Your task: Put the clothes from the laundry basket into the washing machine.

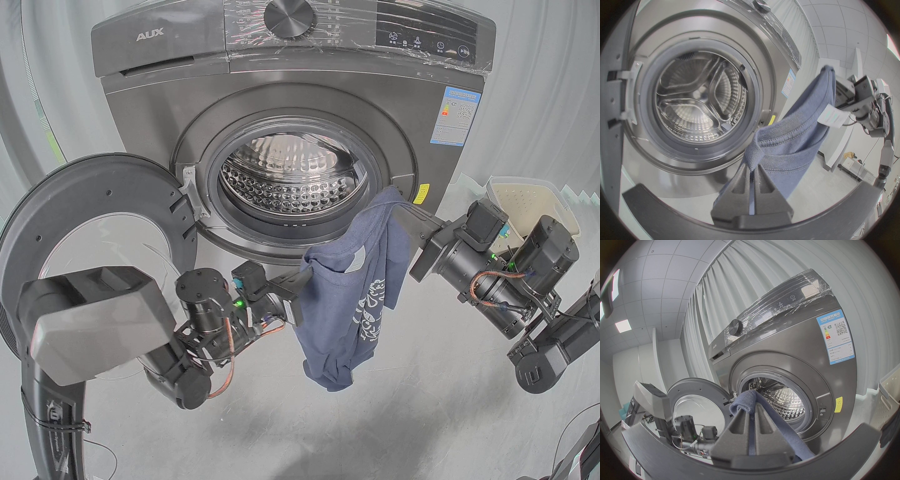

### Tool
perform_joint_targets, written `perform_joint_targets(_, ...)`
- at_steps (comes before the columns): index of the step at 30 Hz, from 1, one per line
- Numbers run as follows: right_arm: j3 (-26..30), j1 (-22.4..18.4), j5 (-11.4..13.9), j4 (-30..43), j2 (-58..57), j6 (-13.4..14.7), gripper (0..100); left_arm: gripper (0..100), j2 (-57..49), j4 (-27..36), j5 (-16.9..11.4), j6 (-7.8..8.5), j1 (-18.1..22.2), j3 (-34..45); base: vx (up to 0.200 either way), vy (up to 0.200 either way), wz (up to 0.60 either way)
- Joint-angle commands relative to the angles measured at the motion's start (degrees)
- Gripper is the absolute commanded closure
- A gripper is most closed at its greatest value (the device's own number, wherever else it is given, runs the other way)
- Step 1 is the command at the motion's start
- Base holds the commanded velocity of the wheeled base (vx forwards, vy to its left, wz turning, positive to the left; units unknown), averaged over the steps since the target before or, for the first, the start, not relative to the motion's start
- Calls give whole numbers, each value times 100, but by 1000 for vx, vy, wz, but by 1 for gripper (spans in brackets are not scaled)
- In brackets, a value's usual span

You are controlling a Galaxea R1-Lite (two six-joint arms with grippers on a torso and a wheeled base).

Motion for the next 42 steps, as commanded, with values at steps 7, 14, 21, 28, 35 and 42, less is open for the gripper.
perform_joint_targets(7, 3, -27, -201, 25, 164, 10, 100, 100, -2357, 7, 11, -65, 727, 1808, 0, 0, 0)
perform_joint_targets(14, 73, 26, -298, 25, 164, 19, 100, 100, -3183, 7, -59, -135, 1078, 1984, 0, 0, 0)
perform_joint_targets(21, 64, 43, -306, -1, 138, 10, 100, 100, -3376, 7, -50, -126, 1245, 1940, 0, 0, 0)
perform_joint_targets(28, 117, -18, -315, -19, -64, -8, 100, 100, -3622, 16, -42, -144, 1254, 1773, 0, 0, 0)
perform_joint_targets(35, 117, 8, -324, 25, -284, -43, 100, 100, -3693, 16, 2, -117, 1175, 1800, 0, 0, 0)
perform_joint_targets(42, 56, 35, -324, 43, -442, -52, 100, 100, -3693, 7, 20, -109, 1043, 1800, 0, 0, 0)
